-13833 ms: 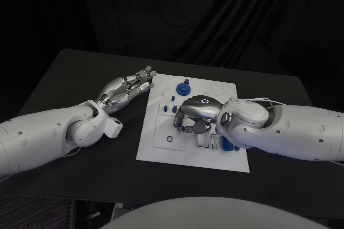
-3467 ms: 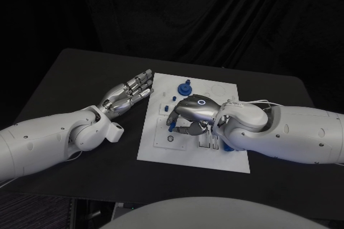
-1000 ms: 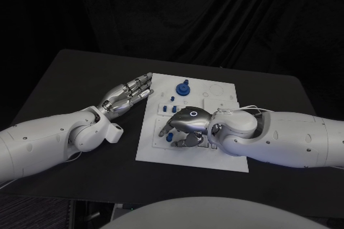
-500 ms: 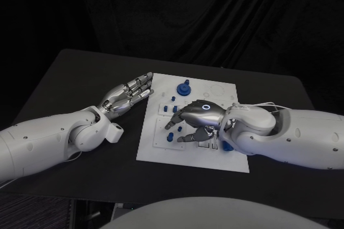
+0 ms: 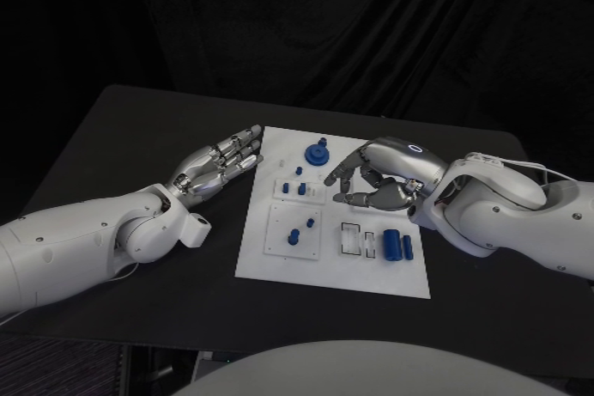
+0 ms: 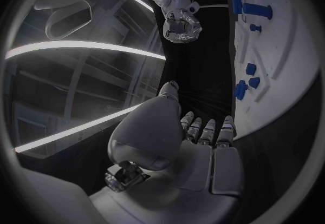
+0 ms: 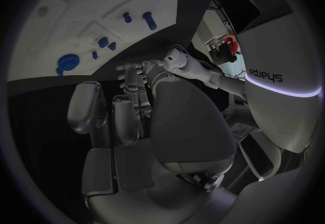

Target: Assemble the parts on the task board

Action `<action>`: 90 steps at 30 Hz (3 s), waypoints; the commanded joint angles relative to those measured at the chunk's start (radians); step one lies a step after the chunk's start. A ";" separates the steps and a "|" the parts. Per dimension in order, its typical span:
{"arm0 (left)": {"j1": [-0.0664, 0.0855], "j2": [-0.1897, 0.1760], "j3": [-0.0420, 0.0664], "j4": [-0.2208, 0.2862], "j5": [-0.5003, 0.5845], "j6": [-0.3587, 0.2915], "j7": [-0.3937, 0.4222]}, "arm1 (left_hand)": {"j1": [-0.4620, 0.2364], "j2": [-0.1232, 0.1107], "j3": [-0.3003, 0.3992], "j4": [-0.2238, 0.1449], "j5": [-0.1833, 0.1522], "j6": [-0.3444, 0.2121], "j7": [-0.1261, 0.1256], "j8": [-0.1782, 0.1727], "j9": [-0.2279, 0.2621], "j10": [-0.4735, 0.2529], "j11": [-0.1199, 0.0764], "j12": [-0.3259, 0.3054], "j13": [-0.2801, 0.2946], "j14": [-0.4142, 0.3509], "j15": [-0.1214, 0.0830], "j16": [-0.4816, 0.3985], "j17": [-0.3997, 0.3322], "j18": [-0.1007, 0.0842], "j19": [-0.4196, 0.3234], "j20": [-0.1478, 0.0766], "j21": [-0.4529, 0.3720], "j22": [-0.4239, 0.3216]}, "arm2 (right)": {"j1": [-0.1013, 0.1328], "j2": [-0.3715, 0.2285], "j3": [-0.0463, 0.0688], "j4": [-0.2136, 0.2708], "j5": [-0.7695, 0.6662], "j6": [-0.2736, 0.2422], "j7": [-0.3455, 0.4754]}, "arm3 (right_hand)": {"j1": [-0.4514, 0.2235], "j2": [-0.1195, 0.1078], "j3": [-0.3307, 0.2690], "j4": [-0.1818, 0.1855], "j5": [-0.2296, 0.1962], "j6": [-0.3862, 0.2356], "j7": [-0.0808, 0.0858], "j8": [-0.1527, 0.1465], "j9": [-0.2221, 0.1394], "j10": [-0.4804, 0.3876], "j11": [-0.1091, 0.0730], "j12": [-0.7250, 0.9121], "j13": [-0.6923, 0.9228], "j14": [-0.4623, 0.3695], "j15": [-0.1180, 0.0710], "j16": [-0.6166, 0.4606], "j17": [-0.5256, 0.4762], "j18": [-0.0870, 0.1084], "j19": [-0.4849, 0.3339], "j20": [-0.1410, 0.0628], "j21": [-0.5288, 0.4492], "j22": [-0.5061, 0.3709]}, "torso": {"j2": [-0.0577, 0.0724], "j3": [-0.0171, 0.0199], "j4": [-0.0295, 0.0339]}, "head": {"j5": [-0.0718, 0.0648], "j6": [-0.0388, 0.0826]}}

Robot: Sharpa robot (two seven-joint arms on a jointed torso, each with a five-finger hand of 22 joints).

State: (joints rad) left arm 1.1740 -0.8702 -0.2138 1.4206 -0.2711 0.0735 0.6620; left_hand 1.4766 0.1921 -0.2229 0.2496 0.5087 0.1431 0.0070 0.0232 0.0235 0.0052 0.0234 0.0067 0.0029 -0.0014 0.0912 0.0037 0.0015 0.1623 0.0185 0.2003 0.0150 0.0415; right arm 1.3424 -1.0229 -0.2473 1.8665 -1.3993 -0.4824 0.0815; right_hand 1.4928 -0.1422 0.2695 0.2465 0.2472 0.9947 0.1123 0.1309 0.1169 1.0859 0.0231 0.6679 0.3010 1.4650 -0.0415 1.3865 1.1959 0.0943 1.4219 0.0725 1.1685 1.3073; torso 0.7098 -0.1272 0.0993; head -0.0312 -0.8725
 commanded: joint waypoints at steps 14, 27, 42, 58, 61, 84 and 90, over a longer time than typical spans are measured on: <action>-0.002 -0.001 0.001 0.001 0.000 0.002 0.005 | -0.004 0.013 0.001 0.001 0.004 0.007 -0.001 0.002 0.000 0.004 0.015 -0.004 0.000 0.001 -0.001 -0.004 -0.002 0.015 -0.002 -0.001 -0.003 -0.001 | -0.012 -0.104 0.000 -0.055 0.083 0.197 -0.264 | -0.146 0.007 -0.044 0.040 -0.002 0.030 -0.026 0.023 0.056 0.298 -0.025 0.770 1.003 -0.012 -0.021 -0.035 -0.029 0.000 -0.035 -0.022 -0.104 0.136 | -0.001 -0.0016 -0.0015 | -0.002 0.000; -0.005 0.003 0.001 -0.002 0.000 0.007 0.001 | -0.003 0.017 0.002 0.002 0.005 0.017 0.007 0.004 0.002 0.005 0.018 -0.004 0.000 0.001 0.000 -0.004 -0.002 0.015 -0.002 -0.001 -0.002 -0.001 | -0.017 -0.133 0.000 -0.045 0.037 0.359 -0.443 | -0.453 0.042 -0.120 0.043 -0.124 0.061 -0.106 0.452 0.430 0.485 -0.081 0.903 1.270 0.082 -0.068 0.132 0.270 -0.036 0.052 -0.066 0.119 0.188 | 0.000 -0.0010 -0.0003 | -0.006 0.000; -0.006 0.008 0.001 -0.008 0.000 0.005 -0.006 | 0.000 0.027 0.009 0.002 0.007 0.027 0.015 0.006 0.003 0.006 0.029 -0.004 0.000 0.001 -0.003 -0.004 -0.002 0.016 -0.002 -0.001 -0.002 -0.002 | -0.032 -0.163 0.000 0.039 -0.049 0.456 -0.592 | -0.597 0.062 -0.184 0.049 -0.151 0.036 -0.100 0.429 0.503 0.485 -0.073 0.903 1.270 0.080 -0.080 0.121 0.253 -0.050 0.076 -0.081 0.196 0.205 | 0.000 -0.0009 -0.0007 | -0.012 0.000; -0.011 0.011 0.001 -0.013 0.000 0.009 -0.005 | 0.003 0.031 0.012 0.001 0.008 0.032 0.017 0.007 0.003 0.006 0.029 -0.003 0.000 0.001 -0.001 -0.004 -0.002 0.016 -0.002 -0.001 -0.002 -0.001 | -0.066 -0.179 -0.001 0.078 -0.099 0.433 -0.625 | -0.564 0.068 -0.167 0.045 -0.122 0.058 -0.095 0.365 0.488 0.485 -0.069 0.903 1.270 0.076 -0.077 0.109 0.234 -0.043 0.064 -0.077 0.170 0.196 | -0.001 -0.0023 -0.0009 | -0.012 0.000; -0.014 0.012 0.001 -0.014 0.000 0.010 -0.006 | 0.003 0.031 0.012 0.001 0.008 0.032 0.017 0.007 0.003 0.006 0.029 -0.003 0.000 0.001 -0.001 -0.004 -0.002 0.016 -0.002 -0.001 -0.002 -0.001 | -0.071 -0.177 -0.001 0.078 -0.100 0.426 -0.620 | -0.550 0.068 -0.165 0.044 -0.118 0.062 -0.095 0.356 0.487 0.485 -0.068 0.903 1.270 0.075 -0.076 0.105 0.227 -0.042 0.060 -0.077 0.161 0.194 | 0.000 -0.0008 -0.0008 | -0.014 0.000; -0.027 0.011 0.001 -0.016 0.000 0.016 -0.011 | 0.005 0.031 0.013 0.000 0.008 0.033 0.018 0.007 0.004 0.007 0.031 -0.003 0.000 0.001 0.002 -0.004 -0.002 0.015 -0.002 0.000 -0.002 -0.001 | -0.091 -0.148 -0.001 0.057 -0.102 0.427 -0.611 | -0.503 0.068 -0.159 0.042 -0.103 0.071 -0.094 0.330 0.488 0.485 -0.068 0.903 1.270 0.072 -0.076 0.095 0.211 -0.038 0.054 -0.076 0.144 0.189 | 0.000 -0.0008 -0.0003 | -0.010 0.000; -0.028 0.010 0.001 -0.016 0.000 0.015 -0.012 | 0.005 0.031 0.013 -0.001 0.007 0.034 0.018 0.007 0.004 0.007 0.032 -0.003 0.001 0.001 0.004 -0.004 -0.002 0.015 -0.001 0.001 -0.002 -0.001 | -0.097 -0.139 -0.001 0.049 -0.102 0.446 -0.617 | -0.500 0.067 -0.161 0.044 -0.110 0.071 -0.093 0.325 0.488 0.485 -0.068 0.903 1.270 0.071 -0.075 0.092 0.208 -0.037 0.051 -0.076 0.137 0.187 | 0.000 -0.0009 -0.0009 | -0.009 0.000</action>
State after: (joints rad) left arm 1.1483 -0.8602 -0.2139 1.4031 -0.2710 0.0758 0.6421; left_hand 1.4811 0.2114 -0.2173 0.2497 0.5128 0.1702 0.0270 0.0270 0.0258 0.0106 0.0502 0.0066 0.0032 -0.0014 0.0912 0.0037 0.0009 0.1624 0.0184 0.2004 0.0150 0.0411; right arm 1.2492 -1.1626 -0.2479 1.9166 -1.4938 -0.0521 -0.5146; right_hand 0.9846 -0.0763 0.1038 0.2881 0.1388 1.0608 0.0170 0.4586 0.6056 1.4648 -0.0498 1.5683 1.3075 1.4660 -0.1225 1.4817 1.3076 0.0465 1.4669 -0.0072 1.3086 1.3074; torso 0.7096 -0.1281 0.0985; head -0.0417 -0.8725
